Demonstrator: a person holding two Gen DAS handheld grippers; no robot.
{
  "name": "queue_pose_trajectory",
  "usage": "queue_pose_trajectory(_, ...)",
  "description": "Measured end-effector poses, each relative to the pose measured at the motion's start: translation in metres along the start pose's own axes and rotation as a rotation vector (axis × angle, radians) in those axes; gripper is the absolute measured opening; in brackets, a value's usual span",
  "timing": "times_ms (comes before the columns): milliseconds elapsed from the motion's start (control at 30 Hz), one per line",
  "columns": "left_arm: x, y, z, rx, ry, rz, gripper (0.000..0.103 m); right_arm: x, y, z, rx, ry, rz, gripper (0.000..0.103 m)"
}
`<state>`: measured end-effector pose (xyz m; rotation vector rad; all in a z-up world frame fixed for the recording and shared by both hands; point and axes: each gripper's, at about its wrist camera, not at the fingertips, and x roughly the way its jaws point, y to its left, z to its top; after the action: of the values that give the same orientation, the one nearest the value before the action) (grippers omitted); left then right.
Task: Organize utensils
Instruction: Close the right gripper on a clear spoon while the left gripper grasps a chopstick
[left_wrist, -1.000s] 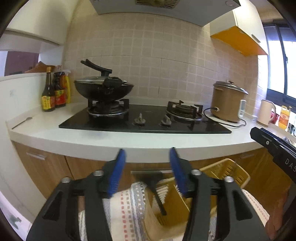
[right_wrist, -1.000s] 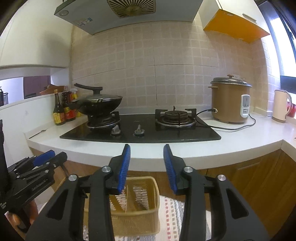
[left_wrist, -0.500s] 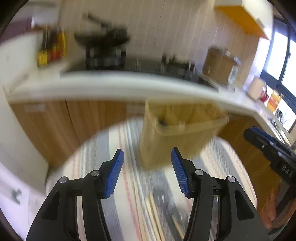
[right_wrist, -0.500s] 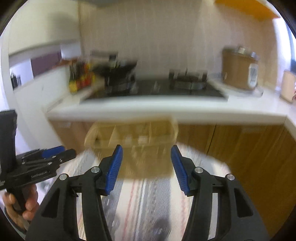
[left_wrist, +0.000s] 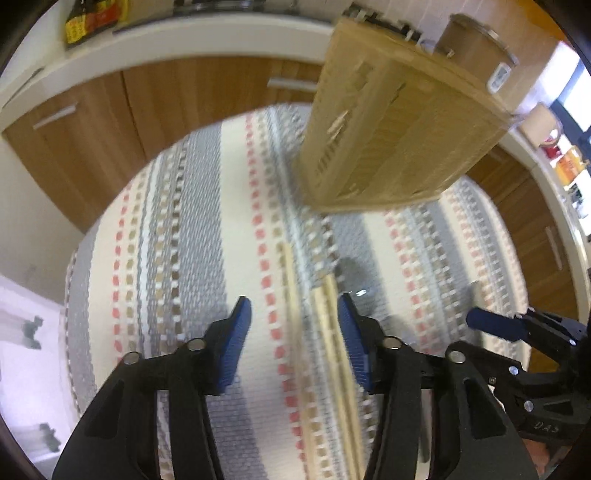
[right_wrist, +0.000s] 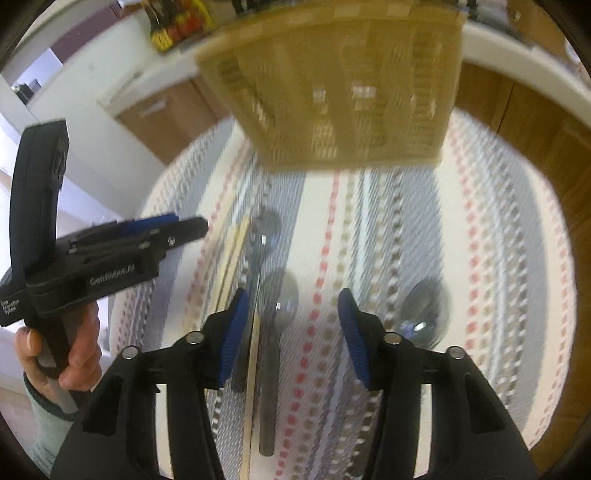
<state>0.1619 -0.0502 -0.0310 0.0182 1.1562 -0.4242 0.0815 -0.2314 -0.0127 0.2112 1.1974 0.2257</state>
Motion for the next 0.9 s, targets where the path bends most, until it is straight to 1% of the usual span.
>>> queue_pose_trajectory(33,0.006,0.002,0.001,0.0,0.02,0.001,0.032,0.006,0.0,0.0,0.002,0.029,0.008,0.038)
queue_pose_trajectory(67,0.011,0.003,0.0,0.002,0.039,0.004,0.031,0.012,0.002,-0.002,0.004,0.051,0.012,0.037)
queue_pose_trajectory(200,0.019,0.003,-0.001,0.012,0.056,0.013,0.031,0.03,0.012,-0.004,-0.011,0.12,-0.004,0.037)
queue_pose_trajectory(333,0.021,0.003,-0.001,0.016,0.058,0.015,0.031,0.04,0.025,-0.008,-0.041,0.156,-0.038,0.037)
queue_pose_trajectory(433,0.023,0.0,0.002,0.029,0.065,0.021,0.031,0.049,0.031,-0.008,-0.058,0.172,-0.073,0.037)
queue_pose_trajectory(467,0.024,-0.003,0.003,0.039,0.067,0.028,0.031,0.05,0.034,-0.007,-0.069,0.173,-0.09,0.034)
queue_pose_trajectory(500,0.022,-0.003,0.002,0.045,0.068,0.031,0.031,0.051,0.036,-0.007,-0.076,0.178,-0.098,0.032)
queue_pose_trajectory(567,0.022,-0.005,0.001,0.056,0.069,0.034,0.031,0.053,0.038,-0.008,-0.078,0.187,-0.095,0.031)
queue_pose_trajectory(633,0.023,-0.006,0.002,0.061,0.071,0.031,0.031,0.054,0.037,-0.007,-0.091,0.191,-0.125,0.03)
queue_pose_trajectory(733,0.024,-0.007,0.003,0.065,0.073,0.03,0.031,0.055,0.038,-0.007,-0.095,0.196,-0.137,0.028)
queue_pose_trajectory(800,0.023,-0.008,0.002,0.07,0.072,0.045,0.031,0.057,0.042,-0.007,-0.104,0.196,-0.154,0.028)
queue_pose_trajectory(900,0.027,-0.016,0.003,0.085,0.074,0.073,0.032,0.064,0.051,-0.005,-0.13,0.203,-0.203,0.028)
